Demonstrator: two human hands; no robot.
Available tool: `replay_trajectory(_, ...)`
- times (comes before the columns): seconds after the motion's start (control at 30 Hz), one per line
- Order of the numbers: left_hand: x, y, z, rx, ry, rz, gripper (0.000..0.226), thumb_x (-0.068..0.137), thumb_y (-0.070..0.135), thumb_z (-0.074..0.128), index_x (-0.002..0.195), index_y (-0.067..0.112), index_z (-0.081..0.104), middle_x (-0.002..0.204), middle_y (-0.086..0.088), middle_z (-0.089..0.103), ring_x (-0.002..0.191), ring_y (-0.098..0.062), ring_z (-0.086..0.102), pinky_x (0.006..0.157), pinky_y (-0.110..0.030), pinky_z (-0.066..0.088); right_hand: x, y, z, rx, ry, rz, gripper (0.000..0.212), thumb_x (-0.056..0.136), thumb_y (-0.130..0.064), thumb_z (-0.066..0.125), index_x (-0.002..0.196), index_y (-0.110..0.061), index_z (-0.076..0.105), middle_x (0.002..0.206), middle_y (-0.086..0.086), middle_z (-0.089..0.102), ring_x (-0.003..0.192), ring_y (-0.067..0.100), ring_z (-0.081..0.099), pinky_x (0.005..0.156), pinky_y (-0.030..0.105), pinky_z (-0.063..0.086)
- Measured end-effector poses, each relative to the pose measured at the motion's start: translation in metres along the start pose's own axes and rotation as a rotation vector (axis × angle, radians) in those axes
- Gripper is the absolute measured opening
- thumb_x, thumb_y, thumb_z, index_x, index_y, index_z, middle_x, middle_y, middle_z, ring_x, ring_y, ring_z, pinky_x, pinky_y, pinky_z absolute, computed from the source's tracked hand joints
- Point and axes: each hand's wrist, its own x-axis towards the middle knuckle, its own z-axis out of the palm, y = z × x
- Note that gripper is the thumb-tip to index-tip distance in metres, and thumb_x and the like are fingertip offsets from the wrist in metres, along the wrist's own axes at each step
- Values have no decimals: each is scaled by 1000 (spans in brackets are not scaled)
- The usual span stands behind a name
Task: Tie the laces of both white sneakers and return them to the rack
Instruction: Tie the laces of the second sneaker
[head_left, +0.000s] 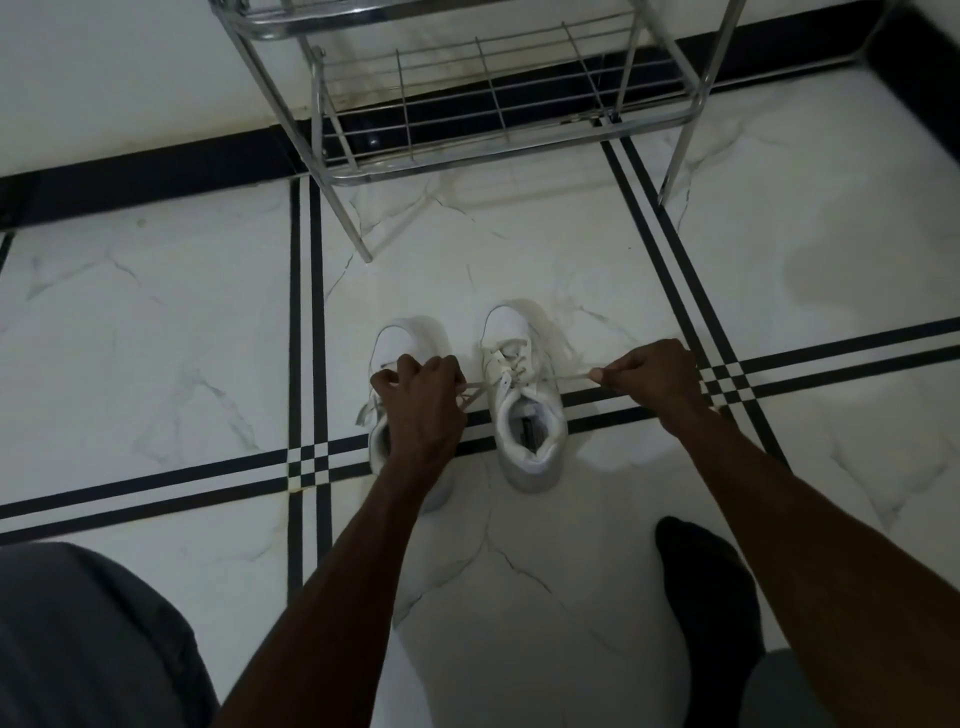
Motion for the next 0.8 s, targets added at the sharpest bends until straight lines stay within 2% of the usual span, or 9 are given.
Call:
replay_trajectory(0.13,-2,3,5,-44,14,-46,21,75,3,68,85,20,60,87,3,71,96,-32,56,85,-45,33,3,1,2,-69,71,-5,46,62,-46,90,84,-7,81,82,11,78,84,24,73,84,36,60)
replay_trajectory(0.3,-3,11,-5,-94,-36,-105,15,86,9,66,92,22,69,93,2,74,111,-31,55,96,-49,28,2,-1,7,-130,67,-48,44,63,-44,90,81,-5,81,79,11,78,79,23,74,81,34,60)
replay_trajectory(0.37,1,10,-10,-75,-60,-82,17,92,12,65,99,24,74,96,1,76,117,-31,55,103,-52,27,0,-7,5,-182,52,-173,35,67,-35,90,83,-6,80,83,9,78,80,21,73,79,30,58)
replay_trajectory(0.43,8,8,-12,-102,-74,-28,26,96,14,63,116,26,75,111,0,77,127,-31,54,109,-54,27,-5,-19,2,-113,43,-317,35,70,-23,89,98,-7,76,99,5,75,90,18,69,78,27,51)
replay_trajectory(0.53,19,11,-8,-217,-149,53,38,101,24,62,138,30,65,133,0,70,135,-31,50,106,-49,33,-10,-33,6,-44,-131,-578,56,75,-14,85,127,-12,65,133,5,61,119,13,54,97,29,46)
replay_trajectory(0.6,21,16,-3,-217,-209,52,35,102,28,60,136,34,66,128,2,71,130,-29,54,99,-46,32,-13,-37,20,-99,-244,-702,46,81,-6,79,125,-10,68,134,6,61,120,12,56,99,15,43)
replay_trajectory(0.67,18,21,2,-211,-213,35,29,102,32,59,128,36,72,119,2,73,123,-28,58,94,-44,30,-17,-36,30,-85,-248,-691,30,85,-1,73,115,-5,73,118,9,70,106,15,65,87,3,44)
replay_trajectory(0.73,14,25,2,-236,-162,-5,24,102,31,59,117,33,78,109,0,75,118,-29,58,89,-43,26,-21,-32,34,-85,-159,-685,19,87,-5,71,105,-7,77,104,12,75,94,20,70,83,20,54)
replay_trajectory(0.8,11,27,-1,-198,-129,-9,24,103,27,58,110,30,81,104,-2,74,114,-31,55,90,-44,26,-21,-27,34,-142,-101,-668,14,87,-13,71,98,-15,80,95,7,76,86,19,70,78,36,57)
